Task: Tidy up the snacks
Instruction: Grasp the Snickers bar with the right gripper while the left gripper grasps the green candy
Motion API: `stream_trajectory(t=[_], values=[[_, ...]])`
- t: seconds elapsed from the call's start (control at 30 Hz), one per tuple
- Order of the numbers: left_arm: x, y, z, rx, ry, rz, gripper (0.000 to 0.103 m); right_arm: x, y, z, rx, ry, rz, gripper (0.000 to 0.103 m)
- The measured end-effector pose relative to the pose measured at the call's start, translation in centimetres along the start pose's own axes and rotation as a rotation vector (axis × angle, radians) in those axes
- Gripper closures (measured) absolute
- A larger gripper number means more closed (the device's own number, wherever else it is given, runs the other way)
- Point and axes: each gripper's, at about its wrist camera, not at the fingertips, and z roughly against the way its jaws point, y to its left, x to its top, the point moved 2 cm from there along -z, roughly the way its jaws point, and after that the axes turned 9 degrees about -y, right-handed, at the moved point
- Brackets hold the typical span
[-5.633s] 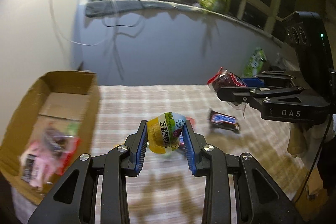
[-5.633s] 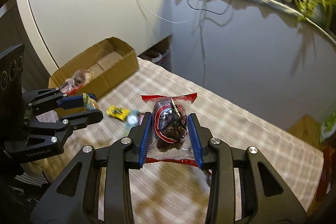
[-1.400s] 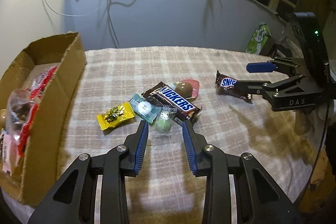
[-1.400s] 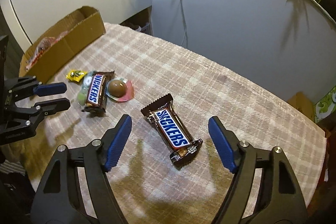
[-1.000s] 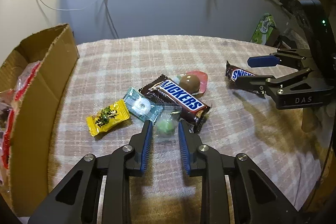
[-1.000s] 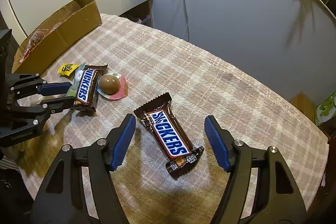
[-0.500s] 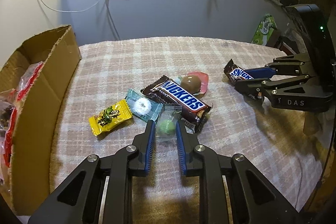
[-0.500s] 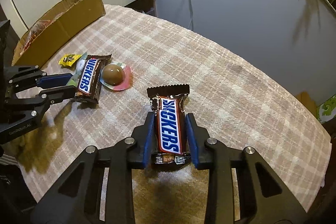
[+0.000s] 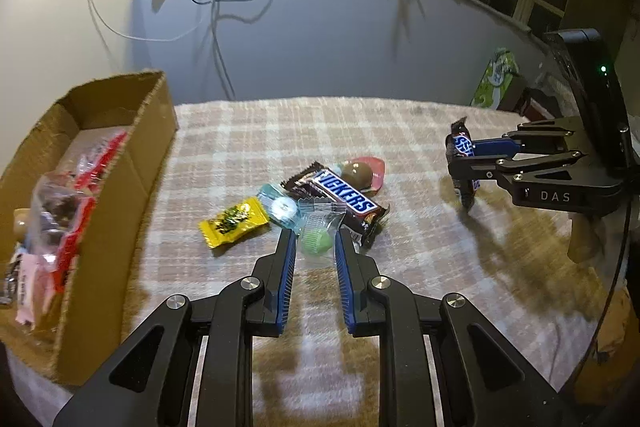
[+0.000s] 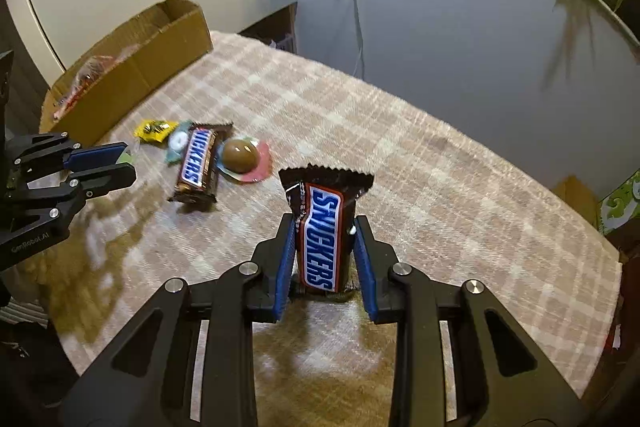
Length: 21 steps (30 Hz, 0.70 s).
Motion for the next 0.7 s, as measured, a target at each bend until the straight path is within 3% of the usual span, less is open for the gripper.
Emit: stream_trajectory(t=[0.33, 0.7], values=[[0.6, 1.8, 4.3, 0.025, -0.089, 0.02, 0.084, 2.6, 3.3, 2.8, 0.02, -0.083, 0.034, 0.074], [0.6, 6.9, 8.7, 0.107, -0.157, 0.086, 0.084, 6.8, 8.3, 3.1, 0.078, -0.153, 0.079, 0.074]])
